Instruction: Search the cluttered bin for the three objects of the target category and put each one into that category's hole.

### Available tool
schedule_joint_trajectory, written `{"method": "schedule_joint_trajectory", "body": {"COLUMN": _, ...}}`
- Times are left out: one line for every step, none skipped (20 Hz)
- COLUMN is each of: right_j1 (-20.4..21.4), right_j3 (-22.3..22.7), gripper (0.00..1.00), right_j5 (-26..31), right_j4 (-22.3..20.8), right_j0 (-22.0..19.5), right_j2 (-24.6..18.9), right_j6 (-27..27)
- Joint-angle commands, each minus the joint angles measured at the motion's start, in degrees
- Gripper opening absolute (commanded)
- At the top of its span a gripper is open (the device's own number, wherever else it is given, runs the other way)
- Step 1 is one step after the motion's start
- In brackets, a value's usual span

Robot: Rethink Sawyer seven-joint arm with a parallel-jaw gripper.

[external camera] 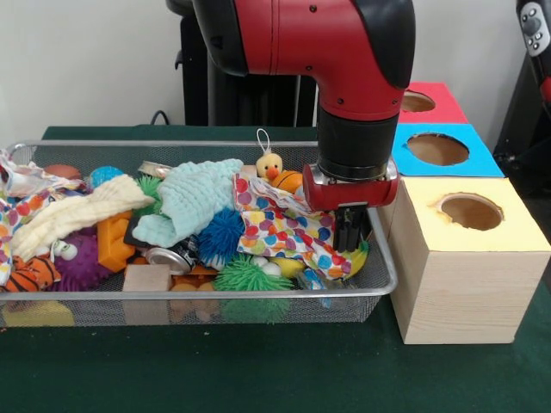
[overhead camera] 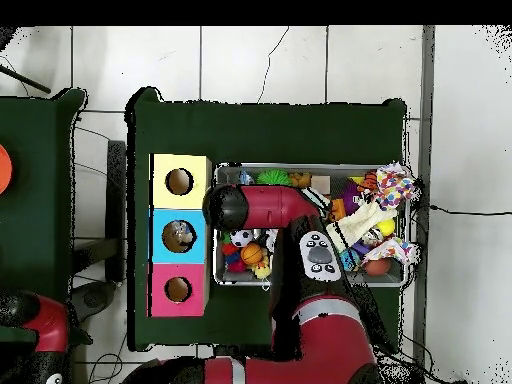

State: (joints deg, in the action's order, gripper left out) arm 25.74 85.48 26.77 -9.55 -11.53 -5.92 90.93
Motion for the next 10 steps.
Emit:
{"method": "schedule_joint_trajectory", "body": {"right_j1": -2.4, "right_j3": 0.4, "gripper": 0.00, "right_j5": -2.2, "right_j4": -0.7, "right_j0": 0.3, "right_j2": -1.2, "right_j6": 7.0}}
{"method": "schedule_joint_trajectory", "body": {"right_j1": -2.4, "right_j3": 0.4, "gripper": 0.00, "right_j5": -2.2, "right_j4": -0.7, "right_j0": 0.4, "right_j2": -1.2, "right_j6": 7.1}}
{"method": "schedule_joint_trajectory", "body": {"right_j1": -2.4, "right_j3": 0.3, "gripper": 0.00, "right_j5": -2.1, "right_j4": -0.7, "right_j0": 0.4, "right_j2": -1.1, "right_j6": 7.0}}
{"method": "schedule_joint_trajectory", "body": {"right_j1": -2.5, "right_j3": 0.3, "gripper": 0.00, "right_j5": -2.2, "right_j4": -0.7, "right_j0": 0.4, "right_j2": -1.1, "right_j6": 7.1}}
{"method": "schedule_joint_trajectory", "body": {"right_j1": -2.6, "right_j3": 0.2, "gripper": 0.00, "right_j5": -2.2, "right_j4": -0.7, "right_j0": 0.5, "right_j2": -1.0, "right_j6": 7.2}}
{"method": "schedule_joint_trajectory", "body": {"right_j1": -2.7, "right_j3": 0.1, "gripper": 0.00, "right_j5": -2.3, "right_j4": -0.7, "right_j0": 0.5, "right_j2": -1.0, "right_j6": 7.2}}
{"method": "schedule_joint_trajectory", "body": {"right_j1": -2.7, "right_j3": 0.2, "gripper": 0.00, "right_j5": -2.4, "right_j4": -0.6, "right_j0": 0.5, "right_j2": -1.1, "right_j6": 7.2}}
{"method": "schedule_joint_trajectory", "body": {"right_j1": -2.7, "right_j3": 0.3, "gripper": 0.00, "right_j5": -2.6, "right_j4": -0.6, "right_j0": 0.5, "right_j2": -1.1, "right_j6": 7.3}}
{"method": "schedule_joint_trajectory", "body": {"right_j1": -2.6, "right_j3": 0.3, "gripper": 0.00, "right_j5": -2.4, "right_j4": -0.5, "right_j0": 0.5, "right_j2": -1.1, "right_j6": 7.3}}
{"method": "schedule_joint_trajectory", "body": {"right_j1": -2.5, "right_j3": 0.4, "gripper": 0.00, "right_j5": -2.4, "right_j4": -0.5, "right_j0": 0.5, "right_j2": -1.1, "right_j6": 7.3}}
